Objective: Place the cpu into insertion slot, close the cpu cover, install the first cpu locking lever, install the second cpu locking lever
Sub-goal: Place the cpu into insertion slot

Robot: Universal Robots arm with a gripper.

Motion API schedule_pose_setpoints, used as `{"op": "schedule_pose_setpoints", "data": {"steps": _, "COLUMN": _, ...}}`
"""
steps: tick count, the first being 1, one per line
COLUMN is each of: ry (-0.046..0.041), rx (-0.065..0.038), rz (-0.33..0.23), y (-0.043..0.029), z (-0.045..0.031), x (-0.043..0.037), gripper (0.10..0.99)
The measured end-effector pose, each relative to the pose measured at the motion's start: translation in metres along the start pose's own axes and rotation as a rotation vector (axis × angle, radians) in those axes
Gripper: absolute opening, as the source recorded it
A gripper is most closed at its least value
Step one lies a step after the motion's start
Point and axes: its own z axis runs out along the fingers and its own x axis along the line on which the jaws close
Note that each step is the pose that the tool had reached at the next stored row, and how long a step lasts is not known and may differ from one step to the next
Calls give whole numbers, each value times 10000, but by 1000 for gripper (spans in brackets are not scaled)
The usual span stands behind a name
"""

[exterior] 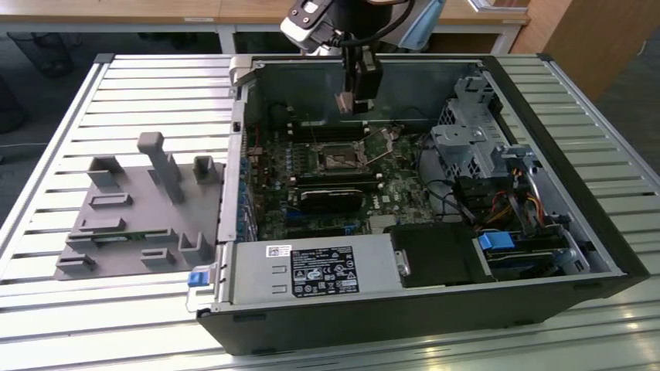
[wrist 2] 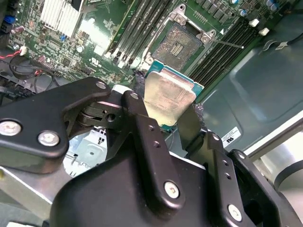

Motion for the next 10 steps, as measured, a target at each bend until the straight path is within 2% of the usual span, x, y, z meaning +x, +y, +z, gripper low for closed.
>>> {"op": "schedule_pose_setpoints", "data": {"steps": 10, "ry": -29, "rx": 1, "rz": 153, "y": -6, "z": 70, "x": -1, "gripper": 525}}
